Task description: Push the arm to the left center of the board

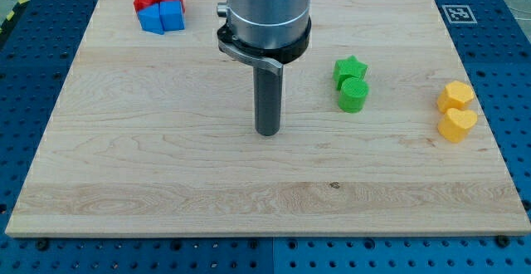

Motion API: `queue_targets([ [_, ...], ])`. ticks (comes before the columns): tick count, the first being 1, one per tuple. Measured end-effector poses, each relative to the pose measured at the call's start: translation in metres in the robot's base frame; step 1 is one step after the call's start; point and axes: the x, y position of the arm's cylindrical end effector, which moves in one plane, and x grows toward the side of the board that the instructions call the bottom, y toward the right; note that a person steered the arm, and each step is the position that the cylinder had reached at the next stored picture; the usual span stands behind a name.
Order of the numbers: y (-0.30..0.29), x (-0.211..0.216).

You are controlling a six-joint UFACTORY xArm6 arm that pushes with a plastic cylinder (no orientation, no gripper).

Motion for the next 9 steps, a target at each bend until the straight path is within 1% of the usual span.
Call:
queue_targets([
  [1,-0.014,0.0],
  [6,-0.123,0.0],
  [9,-0.208,-0.003],
])
